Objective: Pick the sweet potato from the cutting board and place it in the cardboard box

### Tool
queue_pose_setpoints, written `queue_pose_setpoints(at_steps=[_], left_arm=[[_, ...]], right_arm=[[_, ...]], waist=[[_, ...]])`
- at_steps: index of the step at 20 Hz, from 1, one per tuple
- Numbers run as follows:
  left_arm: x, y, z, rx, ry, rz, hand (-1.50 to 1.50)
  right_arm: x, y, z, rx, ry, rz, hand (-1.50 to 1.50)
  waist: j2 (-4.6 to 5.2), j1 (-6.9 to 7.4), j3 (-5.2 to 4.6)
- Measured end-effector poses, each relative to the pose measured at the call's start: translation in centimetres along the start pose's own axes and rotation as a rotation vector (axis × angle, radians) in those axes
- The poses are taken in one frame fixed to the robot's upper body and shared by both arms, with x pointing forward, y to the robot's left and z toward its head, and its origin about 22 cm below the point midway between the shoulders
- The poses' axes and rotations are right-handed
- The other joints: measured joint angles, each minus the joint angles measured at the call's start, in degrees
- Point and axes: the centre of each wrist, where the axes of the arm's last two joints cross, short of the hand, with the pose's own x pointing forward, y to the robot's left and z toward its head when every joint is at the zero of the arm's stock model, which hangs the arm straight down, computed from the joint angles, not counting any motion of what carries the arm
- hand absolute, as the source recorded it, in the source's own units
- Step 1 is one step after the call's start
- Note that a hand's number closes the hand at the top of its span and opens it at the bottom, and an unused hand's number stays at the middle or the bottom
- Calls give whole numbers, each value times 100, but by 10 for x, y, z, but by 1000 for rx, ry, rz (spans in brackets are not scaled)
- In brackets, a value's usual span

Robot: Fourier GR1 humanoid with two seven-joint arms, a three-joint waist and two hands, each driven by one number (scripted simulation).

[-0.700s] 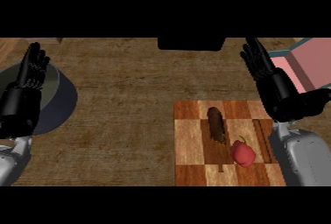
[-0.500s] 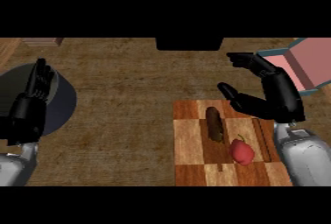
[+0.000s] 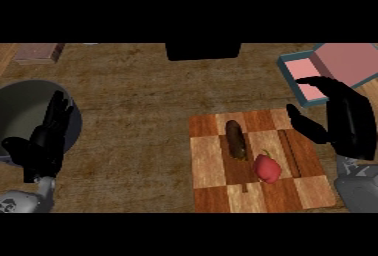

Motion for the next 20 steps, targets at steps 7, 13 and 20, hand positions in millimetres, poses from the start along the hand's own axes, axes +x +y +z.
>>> queue_pose_setpoints(at_steps=[7, 13, 20], left_arm=[[-7, -9, 8, -13, 31, 35, 0], [-9, -19, 12, -44, 38, 54, 0], [-11, -29, 13, -79, 35, 62, 0]], right_arm=[[31, 15, 41, 4, 60, 285, -150], [88, 25, 64, 76, 216, 404, -150], [151, 41, 73, 186, 283, 485, -150]], waist=[[-35, -2, 32], [-7, 144, 47], [40, 303, 67]])
